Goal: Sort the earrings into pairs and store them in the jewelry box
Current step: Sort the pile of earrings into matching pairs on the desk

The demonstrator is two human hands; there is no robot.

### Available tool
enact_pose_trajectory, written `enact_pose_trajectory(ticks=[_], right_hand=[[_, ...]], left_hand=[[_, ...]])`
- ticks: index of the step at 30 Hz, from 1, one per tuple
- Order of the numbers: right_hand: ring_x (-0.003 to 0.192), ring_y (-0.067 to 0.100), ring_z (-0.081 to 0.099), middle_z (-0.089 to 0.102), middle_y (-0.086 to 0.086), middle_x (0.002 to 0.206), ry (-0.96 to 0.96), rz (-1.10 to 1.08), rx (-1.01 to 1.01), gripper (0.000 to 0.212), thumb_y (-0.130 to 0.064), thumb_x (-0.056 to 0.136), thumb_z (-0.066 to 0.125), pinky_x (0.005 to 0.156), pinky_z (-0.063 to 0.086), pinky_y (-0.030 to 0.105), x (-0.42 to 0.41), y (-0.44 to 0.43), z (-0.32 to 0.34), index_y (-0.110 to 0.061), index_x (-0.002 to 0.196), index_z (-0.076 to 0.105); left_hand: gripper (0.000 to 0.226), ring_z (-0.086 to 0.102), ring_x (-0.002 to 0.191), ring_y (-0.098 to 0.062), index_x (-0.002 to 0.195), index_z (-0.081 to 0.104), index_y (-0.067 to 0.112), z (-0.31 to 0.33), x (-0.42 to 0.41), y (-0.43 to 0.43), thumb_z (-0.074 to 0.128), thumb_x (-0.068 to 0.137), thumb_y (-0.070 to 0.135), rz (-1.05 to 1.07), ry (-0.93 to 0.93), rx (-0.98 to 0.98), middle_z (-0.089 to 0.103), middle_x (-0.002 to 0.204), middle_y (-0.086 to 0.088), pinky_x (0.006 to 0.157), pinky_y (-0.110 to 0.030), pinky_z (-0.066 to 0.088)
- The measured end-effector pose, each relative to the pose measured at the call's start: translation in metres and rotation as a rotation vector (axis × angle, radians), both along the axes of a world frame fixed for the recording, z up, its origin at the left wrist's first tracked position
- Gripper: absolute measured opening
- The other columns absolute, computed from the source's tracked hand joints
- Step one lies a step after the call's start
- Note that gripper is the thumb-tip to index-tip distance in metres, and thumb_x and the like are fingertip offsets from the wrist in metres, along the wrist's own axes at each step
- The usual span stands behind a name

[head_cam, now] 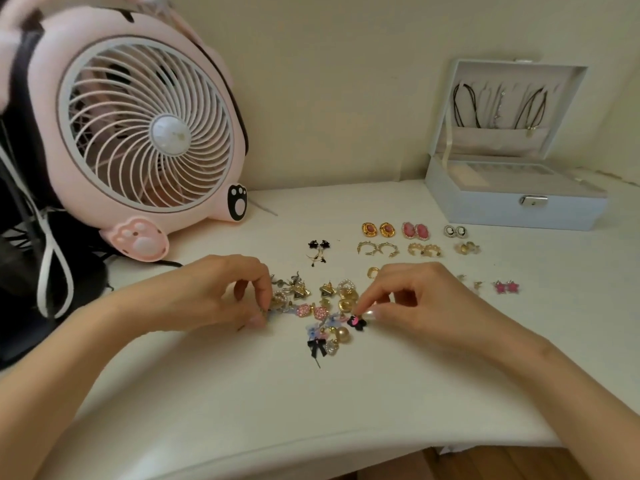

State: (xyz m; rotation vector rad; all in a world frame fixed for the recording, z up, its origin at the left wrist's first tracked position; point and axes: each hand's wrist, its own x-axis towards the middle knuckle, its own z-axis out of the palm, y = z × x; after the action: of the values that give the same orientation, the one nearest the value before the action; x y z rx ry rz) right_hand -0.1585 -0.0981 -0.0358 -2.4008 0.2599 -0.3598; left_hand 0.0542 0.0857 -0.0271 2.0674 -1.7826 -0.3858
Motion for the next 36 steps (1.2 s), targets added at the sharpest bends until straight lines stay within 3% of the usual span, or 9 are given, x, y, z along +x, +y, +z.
enact_pose_trajectory(ticks=[2, 6, 11, 15, 18, 22, 28, 31, 36], right_hand=[[0.063, 0.001, 0.045, 0.058, -0.011, 0.074, 0.043, 0.04, -0.015, 0.016, -0.021, 0.082, 0.069, 0.062, 0.035, 0.013, 0.002, 0.007, -0.006, -0.034, 0.086, 0.075], [0.065, 0.004, 0.046, 0.056, -0.015, 0.076, 0.057, 0.146, -0.013, 0.018, -0.019, 0.083, 0.068, 0.061, 0.035, 0.013, 0.001, 0.014, -0.007, -0.035, 0.089, 0.074], [0.061, -0.001, 0.046, 0.055, -0.01, 0.071, -0.08, -0.117, -0.093, 0.019, -0.018, 0.085, 0.065, 0.06, 0.031, 0.013, 0.003, -0.008, 0.002, -0.034, 0.086, 0.074], [0.071, -0.004, 0.047, 0.05, -0.011, 0.076, 0.095, -0.071, -0.247, 0.026, -0.018, 0.089, 0.057, 0.063, 0.032, 0.019, 0.004, -0.003, -0.007, -0.04, 0.096, 0.071], [0.072, 0.003, 0.048, 0.05, -0.008, 0.076, 0.085, 0.011, -0.177, 0.033, -0.014, 0.087, 0.056, 0.062, 0.034, 0.016, 0.003, 0.006, -0.008, -0.043, 0.095, 0.07], [0.068, 0.002, 0.048, 0.05, -0.011, 0.07, -0.022, -0.111, -0.138, 0.039, -0.006, 0.087, 0.054, 0.064, 0.036, 0.019, 0.01, -0.01, 0.0, -0.04, 0.092, 0.073], [0.068, 0.002, 0.046, 0.051, -0.009, 0.077, 0.165, -0.048, -0.234, 0.034, -0.013, 0.089, 0.051, 0.065, 0.035, 0.02, 0.022, -0.002, 0.003, -0.038, 0.102, 0.07], [0.068, -0.003, 0.047, 0.052, -0.009, 0.075, 0.111, -0.023, -0.133, 0.034, -0.01, 0.088, 0.053, 0.065, 0.034, 0.018, 0.024, 0.0, 0.012, -0.038, 0.094, 0.072], [0.072, 0.002, 0.05, 0.058, -0.01, 0.083, 0.185, -0.059, -0.271, 0.032, -0.016, 0.091, 0.051, 0.067, 0.04, 0.019, 0.047, -0.002, 0.016, -0.035, 0.111, 0.066]], left_hand=[[0.023, 0.051, 0.076, -0.006, 0.085, 0.06, 0.038, 0.004, -0.001, 0.001, 0.061, 0.066, 0.051, 0.026, 0.059, -0.053, 0.061, 0.085, 0.02, 0.062, -0.013, 0.037], [0.038, 0.055, 0.069, -0.007, 0.082, 0.063, 0.032, 0.009, -0.002, 0.0, 0.063, 0.06, 0.062, 0.033, 0.215, -0.177, 0.067, 0.084, 0.011, 0.061, -0.018, 0.04], [0.033, 0.056, 0.066, -0.006, 0.079, 0.061, 0.028, 0.01, -0.007, -0.003, 0.068, 0.057, 0.051, 0.057, 0.337, -0.277, 0.068, 0.081, 0.003, 0.061, -0.019, 0.041], [0.036, 0.059, 0.074, -0.009, 0.092, 0.064, 0.035, 0.011, -0.005, -0.003, 0.066, 0.062, 0.056, 0.058, 0.28, -0.319, 0.067, 0.083, 0.005, 0.067, -0.027, 0.046], [0.038, 0.057, 0.074, -0.007, 0.088, 0.067, 0.034, 0.012, -0.005, -0.002, 0.062, 0.064, 0.062, 0.064, 0.257, -0.335, 0.066, 0.082, 0.009, 0.068, -0.024, 0.045], [0.034, 0.061, 0.075, -0.008, 0.086, 0.068, 0.032, 0.013, -0.007, -0.003, 0.06, 0.066, 0.057, 0.085, 0.257, -0.334, 0.07, 0.079, 0.011, 0.072, -0.027, 0.047], [0.032, 0.062, 0.081, -0.008, 0.086, 0.069, 0.035, 0.015, -0.008, -0.001, 0.061, 0.065, 0.057, 0.155, 0.272, -0.368, 0.071, 0.086, 0.008, 0.076, -0.03, 0.048], [0.024, 0.061, 0.077, -0.008, 0.083, 0.07, 0.031, 0.015, -0.008, -0.004, 0.077, 0.067, 0.047, 0.224, 0.311, -0.435, 0.07, 0.087, 0.003, 0.075, -0.035, 0.047], [0.021, 0.066, 0.082, -0.024, 0.08, 0.071, 0.027, 0.013, -0.006, -0.007, 0.068, 0.06, 0.034, 0.362, 0.466, -0.507, 0.072, 0.079, -0.004, 0.086, -0.041, 0.05]])
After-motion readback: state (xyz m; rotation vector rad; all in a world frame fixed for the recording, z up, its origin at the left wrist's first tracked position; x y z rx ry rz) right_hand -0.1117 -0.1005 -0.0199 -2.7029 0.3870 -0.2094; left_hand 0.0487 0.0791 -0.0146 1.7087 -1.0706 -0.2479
